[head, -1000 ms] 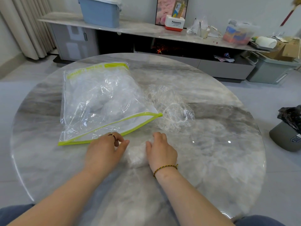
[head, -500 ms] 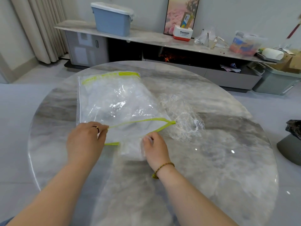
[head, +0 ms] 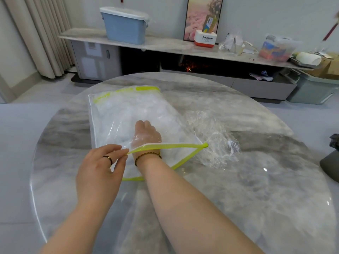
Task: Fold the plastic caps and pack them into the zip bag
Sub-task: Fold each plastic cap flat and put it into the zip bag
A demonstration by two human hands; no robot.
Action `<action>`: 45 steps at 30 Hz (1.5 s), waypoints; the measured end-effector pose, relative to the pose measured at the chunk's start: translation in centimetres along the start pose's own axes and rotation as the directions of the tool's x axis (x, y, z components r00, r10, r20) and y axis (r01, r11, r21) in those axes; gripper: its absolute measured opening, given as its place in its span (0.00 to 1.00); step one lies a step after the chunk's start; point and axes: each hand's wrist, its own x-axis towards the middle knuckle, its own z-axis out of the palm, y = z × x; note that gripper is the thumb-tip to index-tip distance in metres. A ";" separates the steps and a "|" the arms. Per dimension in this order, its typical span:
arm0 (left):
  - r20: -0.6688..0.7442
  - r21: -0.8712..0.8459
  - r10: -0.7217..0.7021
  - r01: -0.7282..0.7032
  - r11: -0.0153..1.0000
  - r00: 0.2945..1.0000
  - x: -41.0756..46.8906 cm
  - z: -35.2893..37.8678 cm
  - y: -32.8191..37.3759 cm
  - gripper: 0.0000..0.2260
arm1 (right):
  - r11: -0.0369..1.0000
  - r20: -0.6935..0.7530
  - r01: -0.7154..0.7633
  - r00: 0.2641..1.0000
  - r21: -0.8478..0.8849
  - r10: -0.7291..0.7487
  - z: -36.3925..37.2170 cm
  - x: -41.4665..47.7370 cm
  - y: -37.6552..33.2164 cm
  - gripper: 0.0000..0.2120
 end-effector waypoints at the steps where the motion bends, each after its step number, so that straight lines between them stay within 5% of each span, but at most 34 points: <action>1: 0.010 0.009 -0.004 0.004 1.000 1.000 0.1 0.1 -0.3 0.07 | 1.000 0.018 -0.002 1.000 -0.011 0.002 0.1 0.0 0.0 0.10; 6: 0.019 0.046 -0.056 0.055 0.997 0.998 0.2 0.5 -0.6 0.07 | 0.916 0.149 -0.189 0.978 0.355 0.145 0.6 -1.4 0.7 0.15; 10: 0.005 0.105 -0.076 0.075 0.992 0.997 0.3 0.6 -0.7 0.07 | 0.920 0.217 -0.091 0.976 0.381 0.007 0.1 -4.2 1.7 0.24; 13: 0.006 0.134 -0.085 0.084 0.987 0.996 0.4 0.6 -0.8 0.06 | 0.944 0.082 0.121 0.985 0.307 -0.153 -0.5 -7.8 4.2 0.20; 16: -0.024 0.180 0.089 -0.084 0.980 0.996 0.2 0.9 -0.7 0.09 | 0.927 -0.302 0.292 0.929 0.236 -0.215 -1.7 -10.2 8.7 0.14; 18: -0.014 0.208 0.277 -0.268 0.941 0.961 -0.2 1.5 -0.6 0.16 | 0.961 -0.444 0.239 0.883 0.139 -0.155 -2.9 -10.4 12.8 0.13; 23: 0.099 0.246 0.568 -0.573 0.782 0.817 -2.3 4.3 -0.1 0.18 | 0.982 -0.128 -0.138 0.984 -0.127 0.121 -5.6 -10.3 18.9 0.22; 29: 0.192 0.456 0.501 -0.528 0.716 0.844 -2.2 4.8 -3.3 0.22 | 0.920 -0.090 -0.240 0.971 -0.311 0.223 -6.2 -9.0 20.4 0.12; 33: 0.181 0.525 0.406 -0.437 0.730 0.896 -1.4 4.2 -3.5 0.17 | 0.949 -0.356 -0.300 0.901 -0.097 0.248 -7.6 -9.6 20.7 0.14; 35: 0.126 0.446 0.413 -0.423 0.789 0.902 -1.3 3.7 -2.4 0.17 | 0.989 -0.548 -0.144 0.830 -0.030 0.104 -8.2 -10.9 20.3 0.15; 37: 0.055 0.308 0.470 -0.462 0.831 0.881 -1.7 3.3 -0.3 0.21 | 0.983 -0.617 0.057 0.772 -0.174 -0.154 -7.8 -13.0 19.9 0.17; 41: 0.162 -0.001 0.651 -0.659 0.752 0.742 -4.9 3.2 3.0 0.17 | 0.941 -0.452 0.294 0.826 -0.165 -0.337 -5.3 -17.5 18.3 0.29; 45: 0.395 -0.070 0.736 -0.781 0.621 0.550 -8.6 4.5 2.8 0.27 | 0.898 -0.269 0.408 0.858 -0.163 -0.438 -2.9 -20.5 16.2 0.22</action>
